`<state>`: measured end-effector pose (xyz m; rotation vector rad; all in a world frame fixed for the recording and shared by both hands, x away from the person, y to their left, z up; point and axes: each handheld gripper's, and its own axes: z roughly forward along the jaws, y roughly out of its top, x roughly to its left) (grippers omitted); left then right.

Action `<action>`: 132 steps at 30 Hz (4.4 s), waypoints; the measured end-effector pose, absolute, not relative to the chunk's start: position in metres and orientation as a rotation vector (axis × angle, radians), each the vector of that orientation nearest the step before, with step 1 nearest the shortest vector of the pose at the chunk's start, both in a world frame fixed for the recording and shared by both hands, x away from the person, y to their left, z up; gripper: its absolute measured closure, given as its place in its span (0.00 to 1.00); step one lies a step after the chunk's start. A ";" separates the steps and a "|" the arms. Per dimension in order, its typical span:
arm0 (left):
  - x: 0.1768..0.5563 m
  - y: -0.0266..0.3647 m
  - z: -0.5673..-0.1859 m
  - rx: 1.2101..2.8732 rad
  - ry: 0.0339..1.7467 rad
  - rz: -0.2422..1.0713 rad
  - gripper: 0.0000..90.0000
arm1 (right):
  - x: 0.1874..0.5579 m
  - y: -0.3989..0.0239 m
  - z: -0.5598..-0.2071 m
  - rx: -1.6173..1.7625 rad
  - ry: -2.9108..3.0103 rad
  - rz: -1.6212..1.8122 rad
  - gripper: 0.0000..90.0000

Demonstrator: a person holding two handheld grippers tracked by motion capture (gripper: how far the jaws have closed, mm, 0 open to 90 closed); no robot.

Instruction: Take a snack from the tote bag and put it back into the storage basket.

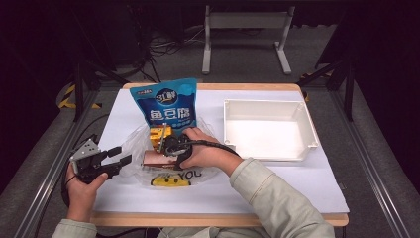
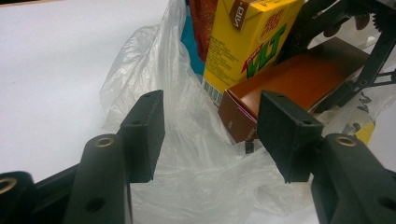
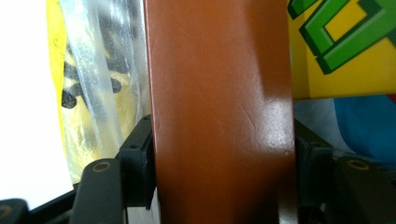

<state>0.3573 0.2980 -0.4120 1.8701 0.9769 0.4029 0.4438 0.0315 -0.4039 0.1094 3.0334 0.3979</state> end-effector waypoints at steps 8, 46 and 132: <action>0.357 0.298 -0.412 1.868 0.978 0.405 0.47 | 0.443 0.031 -0.402 0.060 3.024 0.389 0.47; 0.358 0.298 -0.414 1.868 0.984 0.405 0.47 | 0.432 -0.010 -0.316 0.053 2.892 0.877 0.47; 0.357 0.297 -0.415 1.874 1.000 0.404 0.41 | 0.474 -0.207 -0.234 0.396 2.701 0.813 0.47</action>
